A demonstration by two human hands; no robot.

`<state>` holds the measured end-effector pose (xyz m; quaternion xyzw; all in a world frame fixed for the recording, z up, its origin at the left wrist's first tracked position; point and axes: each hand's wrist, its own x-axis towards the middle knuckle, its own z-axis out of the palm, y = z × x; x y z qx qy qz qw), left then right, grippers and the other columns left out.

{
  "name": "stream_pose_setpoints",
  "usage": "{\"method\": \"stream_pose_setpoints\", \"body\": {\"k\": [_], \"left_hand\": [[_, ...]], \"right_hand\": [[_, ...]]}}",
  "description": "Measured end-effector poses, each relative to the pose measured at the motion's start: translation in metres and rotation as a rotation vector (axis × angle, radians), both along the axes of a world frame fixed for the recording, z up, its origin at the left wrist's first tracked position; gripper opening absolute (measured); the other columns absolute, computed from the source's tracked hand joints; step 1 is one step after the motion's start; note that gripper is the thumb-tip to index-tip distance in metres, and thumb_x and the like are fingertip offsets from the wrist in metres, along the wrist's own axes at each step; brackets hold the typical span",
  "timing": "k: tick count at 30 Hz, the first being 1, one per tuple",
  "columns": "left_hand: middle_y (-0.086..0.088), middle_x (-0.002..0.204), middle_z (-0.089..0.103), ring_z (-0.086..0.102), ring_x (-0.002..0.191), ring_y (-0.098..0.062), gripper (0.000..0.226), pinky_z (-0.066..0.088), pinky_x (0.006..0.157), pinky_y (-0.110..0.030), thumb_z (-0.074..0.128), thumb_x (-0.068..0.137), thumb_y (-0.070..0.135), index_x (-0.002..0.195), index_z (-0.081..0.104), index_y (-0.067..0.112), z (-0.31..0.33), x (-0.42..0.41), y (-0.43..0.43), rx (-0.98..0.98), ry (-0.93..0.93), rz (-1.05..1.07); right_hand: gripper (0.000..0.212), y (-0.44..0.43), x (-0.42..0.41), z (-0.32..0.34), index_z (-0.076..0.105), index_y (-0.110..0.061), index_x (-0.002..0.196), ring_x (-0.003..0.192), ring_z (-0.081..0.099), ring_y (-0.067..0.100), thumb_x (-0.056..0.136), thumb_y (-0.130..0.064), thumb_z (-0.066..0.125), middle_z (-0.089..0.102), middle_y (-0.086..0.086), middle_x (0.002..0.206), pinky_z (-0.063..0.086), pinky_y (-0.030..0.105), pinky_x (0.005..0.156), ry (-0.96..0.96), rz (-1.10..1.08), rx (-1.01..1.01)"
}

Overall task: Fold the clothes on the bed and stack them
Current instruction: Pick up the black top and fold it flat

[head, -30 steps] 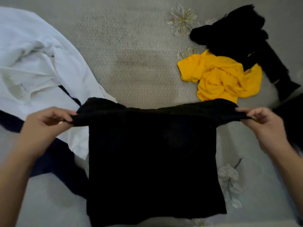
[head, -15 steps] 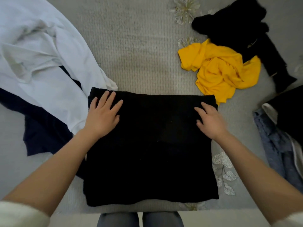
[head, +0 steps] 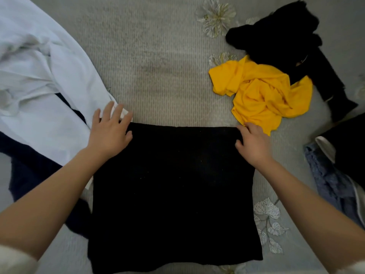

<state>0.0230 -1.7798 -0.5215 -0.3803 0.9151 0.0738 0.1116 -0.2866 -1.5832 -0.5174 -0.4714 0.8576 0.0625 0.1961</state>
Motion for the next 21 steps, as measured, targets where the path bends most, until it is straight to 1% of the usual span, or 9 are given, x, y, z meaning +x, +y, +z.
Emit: {"method": "stream_pose_setpoints", "body": {"k": [3,6,9,11,14,16,18,19,21], "left_hand": [[-0.011,0.154,0.021,0.006,0.144,-0.031,0.065,0.006,0.112,-0.056,0.053,0.088,0.022,0.146,0.024,0.017,-0.006,-0.011,-0.009,0.16,-0.16,0.024],[-0.005,0.152,0.024,0.007,0.144,-0.025,0.073,0.005,0.113,-0.054,0.051,0.088,0.03,0.148,0.011,0.022,-0.008,-0.009,-0.023,0.234,-0.308,0.003],[-0.007,0.145,0.036,0.019,0.139,-0.026,0.072,0.008,0.112,-0.054,0.053,0.087,0.037,0.147,0.016,0.021,-0.006,-0.008,-0.031,0.207,-0.363,-0.004],[-0.006,0.139,0.042,0.024,0.135,-0.028,0.065,0.008,0.112,-0.054,0.054,0.087,0.036,0.144,0.027,0.02,-0.003,-0.007,-0.032,0.164,-0.37,-0.048],[-0.007,0.123,0.055,0.036,0.124,-0.029,0.048,0.011,0.11,-0.051,0.055,0.086,0.028,0.132,0.047,0.018,-0.002,-0.001,-0.027,0.151,-0.311,-0.093],[-0.012,0.106,0.063,0.048,0.11,-0.033,0.037,0.021,0.103,-0.051,0.061,0.081,0.02,0.117,0.061,0.013,0.0,0.006,-0.022,0.105,-0.177,-0.081],[-0.015,0.077,0.065,0.06,0.083,-0.036,0.024,0.038,0.085,-0.053,0.061,0.074,0.021,0.089,0.07,0.006,0.007,0.019,-0.016,0.012,0.0,-0.101],[-0.014,0.067,0.062,0.061,0.07,-0.035,0.029,0.044,0.073,-0.049,0.053,0.072,0.026,0.078,0.069,0.004,0.015,0.025,-0.011,-0.014,0.062,-0.104],[-0.014,0.06,0.057,0.059,0.056,-0.033,0.039,0.045,0.056,-0.038,0.041,0.07,0.032,0.073,0.065,0.001,0.029,0.042,0.003,0.025,0.162,-0.123]], "right_hand": [[0.07,-0.014,-0.005,-0.005,0.02,-0.015,0.147,0.138,0.023,0.026,0.087,-0.019,0.057,0.022,0.007,0.153,0.027,0.039,0.106,-0.061,0.121,0.153],[0.075,-0.018,-0.013,-0.012,0.015,-0.019,0.148,0.138,0.024,0.023,0.086,-0.018,0.057,0.027,0.005,0.151,0.021,0.039,0.109,-0.01,0.169,0.249],[0.068,-0.02,-0.018,-0.014,0.023,-0.02,0.145,0.127,0.034,0.028,0.086,-0.02,0.057,0.044,0.008,0.137,0.023,0.041,0.104,0.066,0.145,0.273],[0.055,-0.019,-0.019,-0.013,0.037,-0.016,0.139,0.122,0.037,0.03,0.087,-0.019,0.056,0.05,0.011,0.129,0.024,0.04,0.099,0.087,0.155,0.254],[0.029,-0.01,-0.018,-0.012,0.058,-0.005,0.112,0.113,0.043,0.033,0.085,-0.015,0.057,0.057,0.016,0.113,0.027,0.039,0.089,0.115,0.173,0.175],[0.021,0.0,-0.018,-0.009,0.062,0.0,0.097,0.103,0.049,0.036,0.083,-0.015,0.058,0.061,0.019,0.1,0.03,0.04,0.082,0.124,0.161,0.068],[0.027,0.015,-0.019,-0.003,0.064,0.002,0.083,0.084,0.057,0.038,0.079,-0.021,0.049,0.061,0.02,0.082,0.036,0.04,0.074,0.155,0.172,-0.074],[0.031,0.025,-0.018,0.002,0.063,0.0,0.078,0.075,0.058,0.036,0.075,-0.024,0.043,0.059,0.018,0.074,0.037,0.037,0.069,0.179,0.185,-0.142],[0.03,0.046,-0.013,0.014,0.06,-0.002,0.077,0.068,0.058,0.034,0.073,-0.024,0.039,0.056,0.016,0.069,0.028,0.034,0.064,0.218,0.207,-0.26]]}}
